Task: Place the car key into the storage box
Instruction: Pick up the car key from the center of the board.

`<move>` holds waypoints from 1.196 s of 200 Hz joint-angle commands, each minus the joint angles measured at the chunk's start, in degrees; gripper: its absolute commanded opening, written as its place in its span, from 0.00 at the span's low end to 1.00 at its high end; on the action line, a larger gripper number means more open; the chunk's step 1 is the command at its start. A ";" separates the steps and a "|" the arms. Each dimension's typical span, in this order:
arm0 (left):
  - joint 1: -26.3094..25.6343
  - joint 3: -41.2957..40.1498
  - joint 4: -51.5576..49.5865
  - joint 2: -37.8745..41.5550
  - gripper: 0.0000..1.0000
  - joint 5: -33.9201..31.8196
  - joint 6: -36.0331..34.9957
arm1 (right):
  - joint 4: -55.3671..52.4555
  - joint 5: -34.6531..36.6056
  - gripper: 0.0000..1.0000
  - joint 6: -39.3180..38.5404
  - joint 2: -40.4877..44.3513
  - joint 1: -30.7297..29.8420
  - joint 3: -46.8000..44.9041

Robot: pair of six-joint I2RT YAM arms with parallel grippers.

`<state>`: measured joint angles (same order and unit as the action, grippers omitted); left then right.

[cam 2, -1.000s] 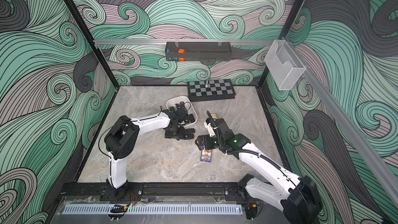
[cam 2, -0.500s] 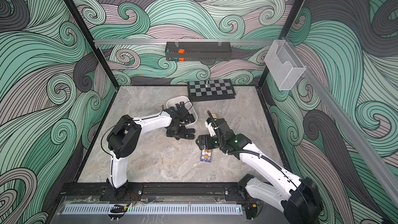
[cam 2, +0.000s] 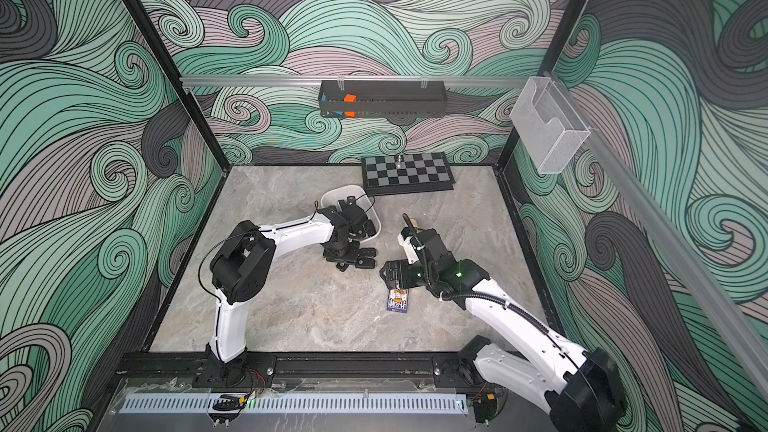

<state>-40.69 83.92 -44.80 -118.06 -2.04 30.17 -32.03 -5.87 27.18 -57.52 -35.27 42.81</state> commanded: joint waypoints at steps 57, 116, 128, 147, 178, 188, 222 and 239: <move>-1.20 -2.47 1.27 0.03 0.27 3.36 -1.12 | -0.48 0.86 0.99 0.73 1.11 0.40 -0.08; -1.24 -6.56 1.54 7.83 0.22 4.38 1.97 | -0.44 1.11 0.99 1.06 1.00 0.38 -0.61; -1.24 -7.27 1.47 9.93 0.22 4.84 2.39 | -0.41 1.30 0.99 1.29 0.83 0.38 -0.70; -1.24 -7.72 0.82 13.17 0.22 5.03 2.44 | -0.32 1.47 0.99 1.90 0.26 0.42 -0.62; -1.11 -6.46 -0.78 17.07 0.22 4.69 2.76 | -0.03 1.47 0.99 2.83 0.04 0.38 -0.66; -1.01 -5.33 -1.16 17.74 0.22 4.68 2.70 | -0.06 1.65 0.99 2.93 0.18 0.38 -0.62; 0.01 1.50 -2.62 16.02 0.22 4.56 1.40 | -0.06 2.46 0.99 4.26 1.30 0.41 -0.53; 0.84 6.87 -3.97 13.04 0.22 4.76 -0.41 | -0.07 2.77 0.99 5.14 1.90 0.44 -0.53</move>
<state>-41.08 83.74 -46.52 -102.19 2.09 31.90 -32.34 -4.51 29.93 -57.17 -35.27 42.63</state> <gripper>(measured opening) 0.352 0.991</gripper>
